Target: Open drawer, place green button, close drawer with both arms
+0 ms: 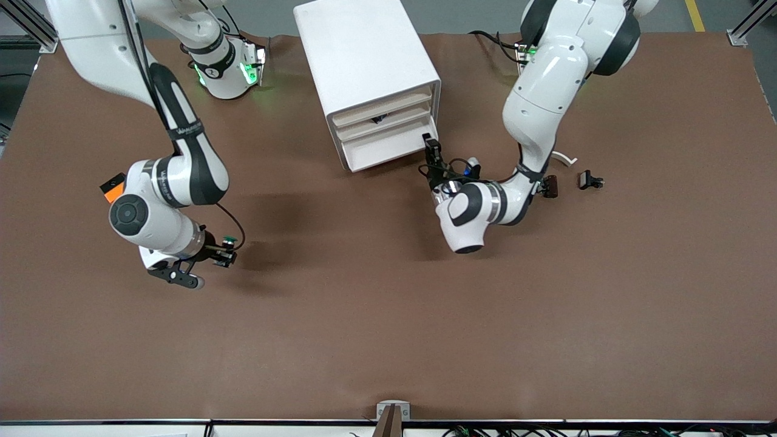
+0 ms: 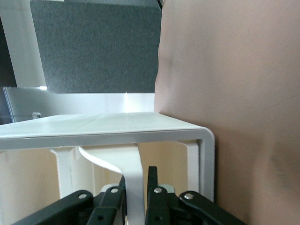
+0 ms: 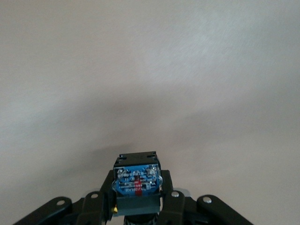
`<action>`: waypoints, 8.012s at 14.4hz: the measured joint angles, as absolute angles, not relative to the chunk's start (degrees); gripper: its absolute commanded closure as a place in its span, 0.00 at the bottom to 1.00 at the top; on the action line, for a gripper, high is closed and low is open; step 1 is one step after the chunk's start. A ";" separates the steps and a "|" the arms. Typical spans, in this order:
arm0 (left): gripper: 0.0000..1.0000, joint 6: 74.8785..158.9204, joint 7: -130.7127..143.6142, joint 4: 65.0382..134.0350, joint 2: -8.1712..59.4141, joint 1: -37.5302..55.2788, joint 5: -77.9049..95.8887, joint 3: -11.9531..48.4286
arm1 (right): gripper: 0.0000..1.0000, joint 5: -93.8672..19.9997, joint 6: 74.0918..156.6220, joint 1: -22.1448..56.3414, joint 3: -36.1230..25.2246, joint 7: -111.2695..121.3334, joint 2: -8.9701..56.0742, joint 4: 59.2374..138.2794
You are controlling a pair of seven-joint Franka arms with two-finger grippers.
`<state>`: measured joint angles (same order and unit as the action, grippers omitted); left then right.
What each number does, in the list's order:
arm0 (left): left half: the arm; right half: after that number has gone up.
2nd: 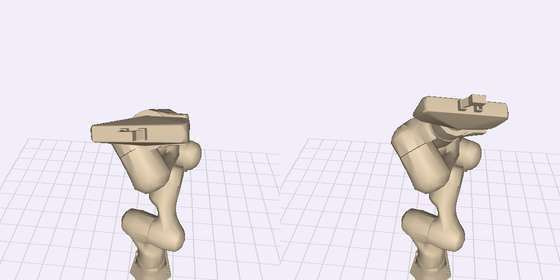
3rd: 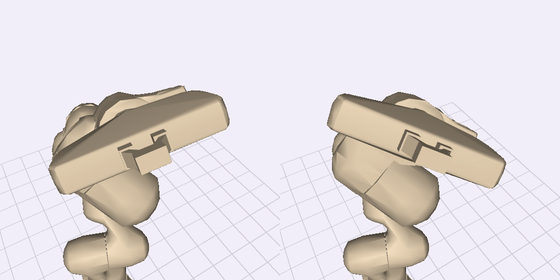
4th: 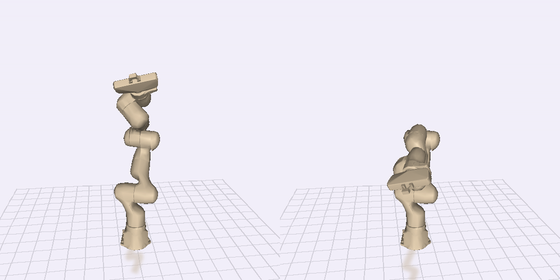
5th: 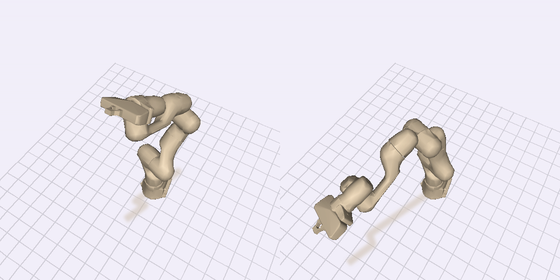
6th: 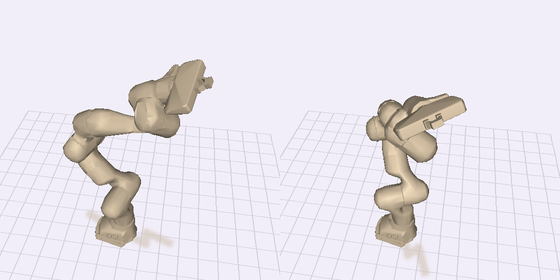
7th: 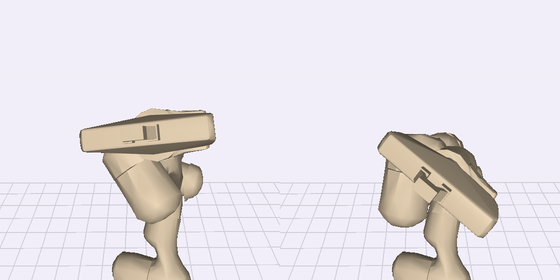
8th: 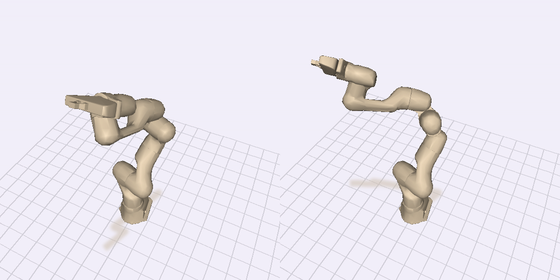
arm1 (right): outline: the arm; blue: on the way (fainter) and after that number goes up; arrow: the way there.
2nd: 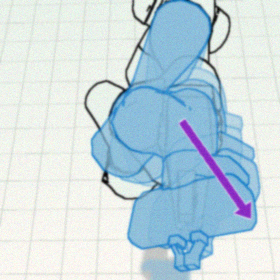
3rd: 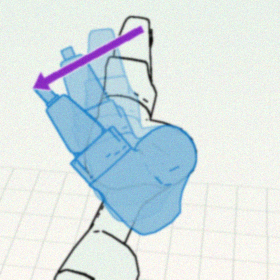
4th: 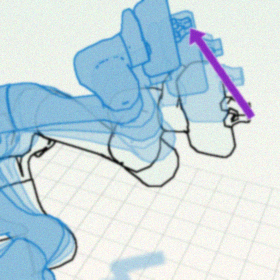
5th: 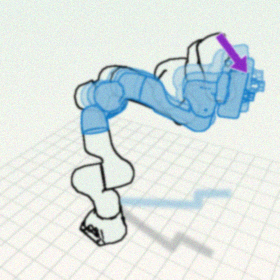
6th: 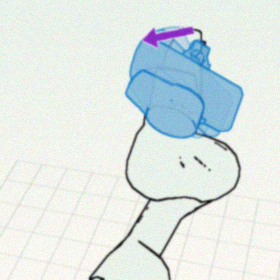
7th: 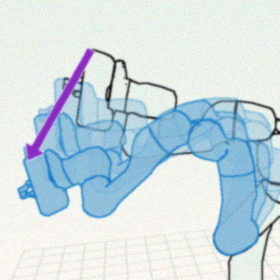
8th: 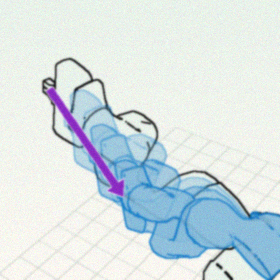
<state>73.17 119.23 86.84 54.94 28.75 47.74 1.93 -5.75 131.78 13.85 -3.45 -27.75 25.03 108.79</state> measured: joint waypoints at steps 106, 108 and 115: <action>0.00 125.76 52.87 104.02 35.72 33.03 14.17 22.34 | 0.00 -0.61 82.36 0.49 -5.53 2.87 13.99 80.78; 0.00 125.76 52.87 104.02 36.02 33.02 15.02 22.34 | 0.00 -0.52 81.90 0.46 -5.50 2.89 13.81 81.06; 0.00 125.76 53.63 104.03 36.38 32.96 18.99 22.59 | 0.00 0.05 82.54 0.11 -5.48 2.98 7.80 88.63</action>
<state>125.76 53.63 104.03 36.38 32.96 18.99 22.59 0.05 82.54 0.11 -5.48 2.98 7.80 88.63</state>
